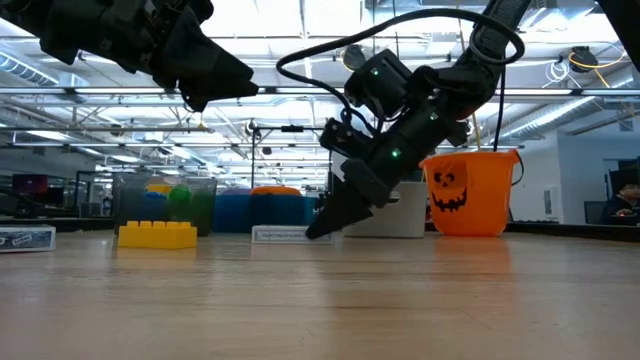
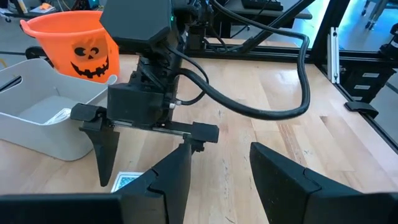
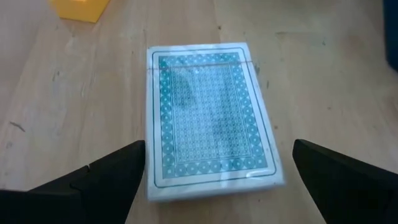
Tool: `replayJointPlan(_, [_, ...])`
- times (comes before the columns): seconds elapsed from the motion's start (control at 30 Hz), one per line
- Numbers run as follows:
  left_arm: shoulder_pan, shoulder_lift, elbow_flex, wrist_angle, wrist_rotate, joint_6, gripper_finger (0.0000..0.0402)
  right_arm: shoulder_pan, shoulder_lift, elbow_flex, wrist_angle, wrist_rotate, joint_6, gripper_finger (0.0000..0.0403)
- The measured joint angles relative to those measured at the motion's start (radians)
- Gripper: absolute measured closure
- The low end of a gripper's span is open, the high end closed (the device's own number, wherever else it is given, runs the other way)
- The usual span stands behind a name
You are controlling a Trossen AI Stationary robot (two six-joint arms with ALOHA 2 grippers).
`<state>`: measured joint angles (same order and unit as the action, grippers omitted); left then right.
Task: Pick & Place Toys
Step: Put the blue deck of cards into the gray bin
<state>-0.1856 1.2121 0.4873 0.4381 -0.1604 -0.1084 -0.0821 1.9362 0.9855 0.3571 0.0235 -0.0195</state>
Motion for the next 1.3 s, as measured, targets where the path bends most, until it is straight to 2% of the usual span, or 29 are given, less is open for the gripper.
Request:
replayJointPlan(0.3, [0.000, 0.000, 0.000, -0.001, 0.000, 0.000, 0.0231, 0.006, 0.000, 0.000, -0.017, -0.004, -0.038, 0.0010])
replayJointPlan(0.43, [0.001, 0.000, 0.000, -0.001, 0.000, 0.000, 0.0231, 0.004, 0.000, 0.000, -0.034, -0.069, -0.046, 0.0016])
replayJointPlan(0.8, [0.001, 0.000, 0.000, -0.002, -0.024, 0.000, 0.0231, 0.004, -0.001, 0.000, -0.034, -0.077, -0.046, 0.0099])
replayJointPlan(1.1, [0.001, 0.000, 0.000, -0.019, -0.025, 0.000, 0.0231, 0.004, -0.001, 0.000, 0.005, -0.074, -0.046, 0.0085])
replayJointPlan(1.3, [0.001, 0.000, 0.000, -0.019, -0.025, 0.000, 0.0231, 0.005, -0.001, 0.000, 0.055, -0.064, -0.045, 0.0100])
